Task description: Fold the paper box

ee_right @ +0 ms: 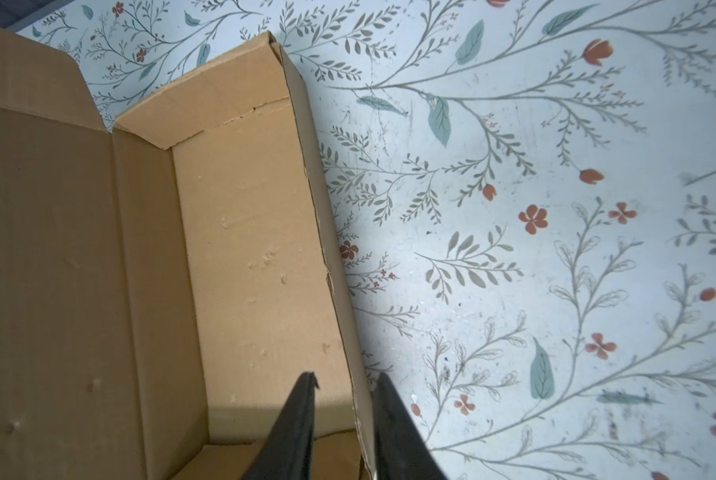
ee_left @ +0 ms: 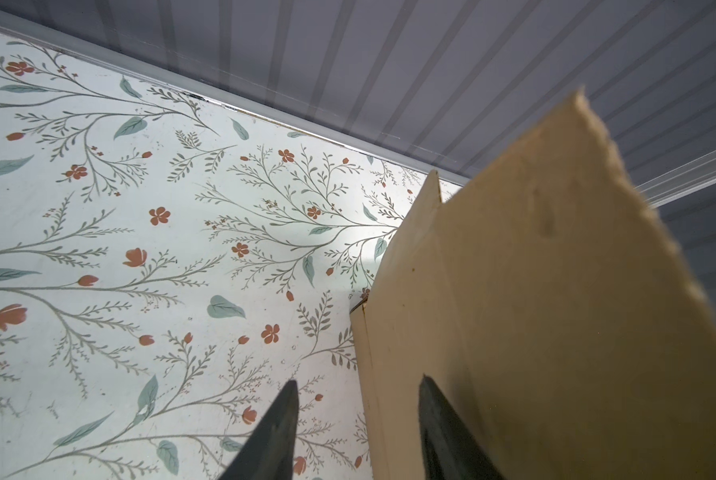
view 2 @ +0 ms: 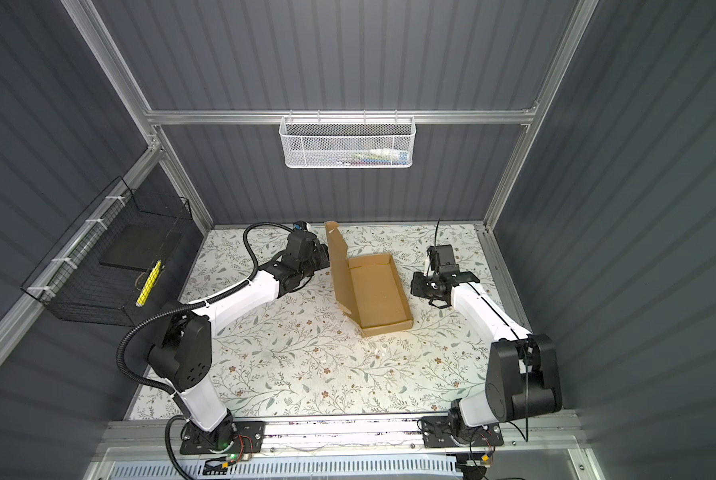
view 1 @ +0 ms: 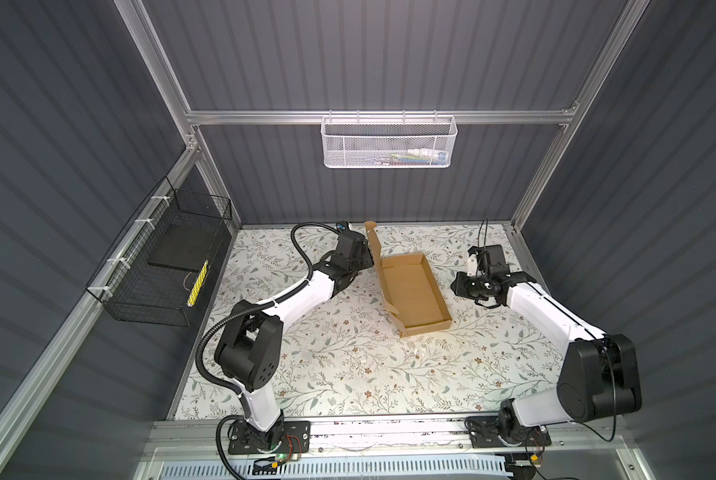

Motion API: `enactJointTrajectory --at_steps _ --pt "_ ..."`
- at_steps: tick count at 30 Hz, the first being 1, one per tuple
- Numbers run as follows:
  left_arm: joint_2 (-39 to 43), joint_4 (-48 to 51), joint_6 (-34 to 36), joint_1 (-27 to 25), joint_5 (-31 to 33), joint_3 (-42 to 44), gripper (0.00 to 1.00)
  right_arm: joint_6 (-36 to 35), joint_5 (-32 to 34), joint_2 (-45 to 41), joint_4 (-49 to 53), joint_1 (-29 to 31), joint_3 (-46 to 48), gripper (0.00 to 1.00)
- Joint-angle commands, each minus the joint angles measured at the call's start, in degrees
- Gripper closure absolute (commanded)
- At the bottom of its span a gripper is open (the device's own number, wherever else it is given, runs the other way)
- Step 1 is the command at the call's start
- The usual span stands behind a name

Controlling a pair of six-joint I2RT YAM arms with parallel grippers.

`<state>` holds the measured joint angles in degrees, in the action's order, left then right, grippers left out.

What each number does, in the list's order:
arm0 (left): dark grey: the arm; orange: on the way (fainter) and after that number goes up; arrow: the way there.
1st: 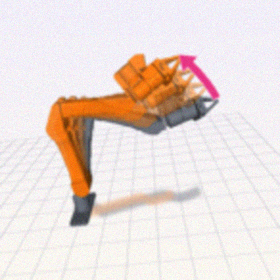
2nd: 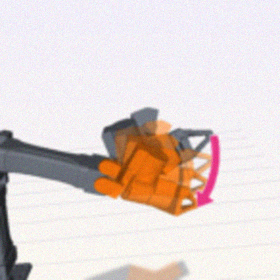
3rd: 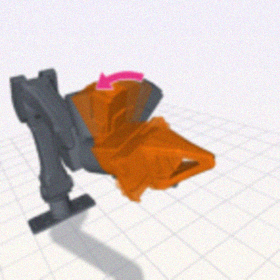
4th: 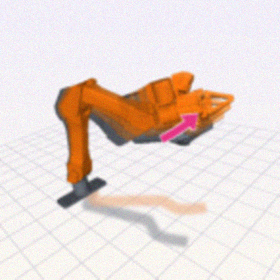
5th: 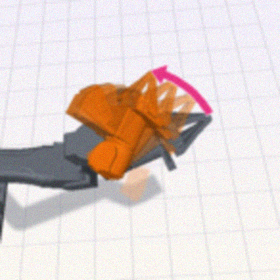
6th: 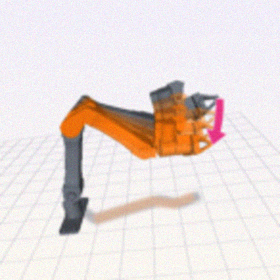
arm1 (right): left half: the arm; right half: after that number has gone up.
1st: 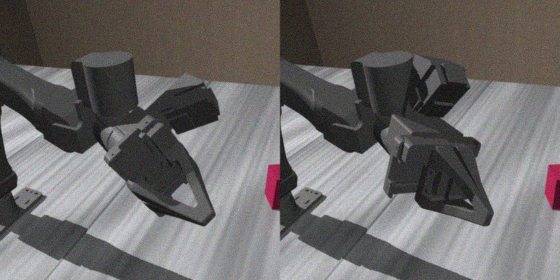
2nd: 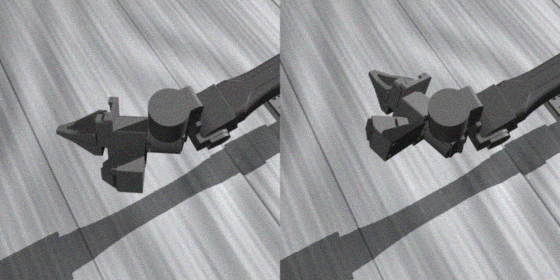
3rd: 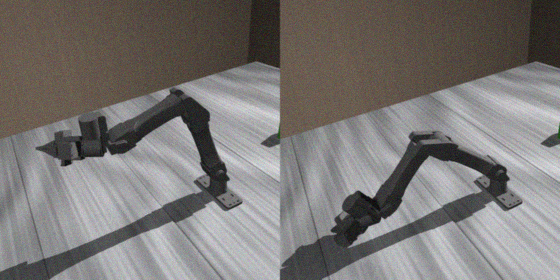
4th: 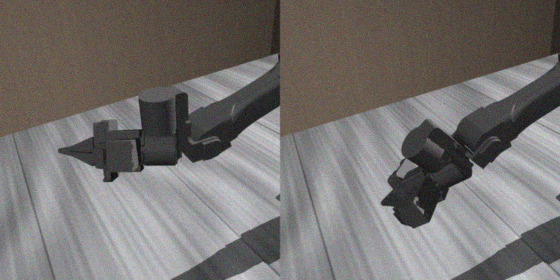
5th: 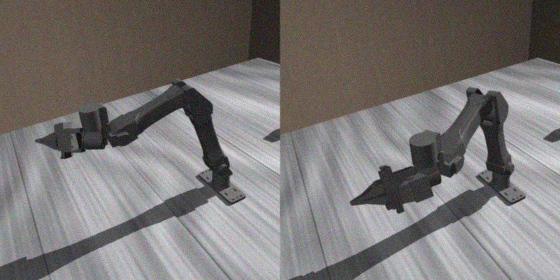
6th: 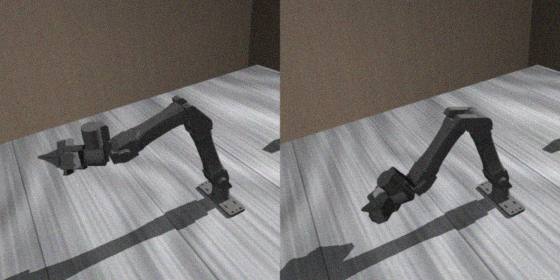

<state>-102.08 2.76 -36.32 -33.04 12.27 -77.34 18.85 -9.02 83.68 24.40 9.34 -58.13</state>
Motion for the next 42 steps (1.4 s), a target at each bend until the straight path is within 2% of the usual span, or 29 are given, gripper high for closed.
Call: enactJointTrajectory --at_steps 1,6,12,15,23,42 --pt "-1.66 1.44 1.60 0.59 -1.13 -2.98 0.53 -0.19 -3.96 -0.88 -1.55 0.18 1.61 0.73" --pt "-4.25 1.80 1.70 0.87 -2.15 -6.86 0.53 1.01 -6.35 -4.23 -5.02 4.52 3.23 0.72" --pt "-7.36 2.02 1.77 1.05 -3.71 -10.42 0.53 5.35 -7.71 -4.51 -12.83 14.40 4.40 0.70" --pt "-8.68 2.07 1.77 1.13 -4.18 -11.72 0.54 7.82 -7.88 -3.85 -17.06 17.37 4.95 0.69" --pt "-12.97 1.98 1.42 1.40 -5.71 -16.00 0.54 7.41 -8.43 -2.73 -19.78 21.41 4.82 0.69" --pt "-21.64 3.81 0.46 1.48 -10.56 -26.37 0.55 10.79 -9.49 -0.75 -27.22 26.41 5.70 0.69"
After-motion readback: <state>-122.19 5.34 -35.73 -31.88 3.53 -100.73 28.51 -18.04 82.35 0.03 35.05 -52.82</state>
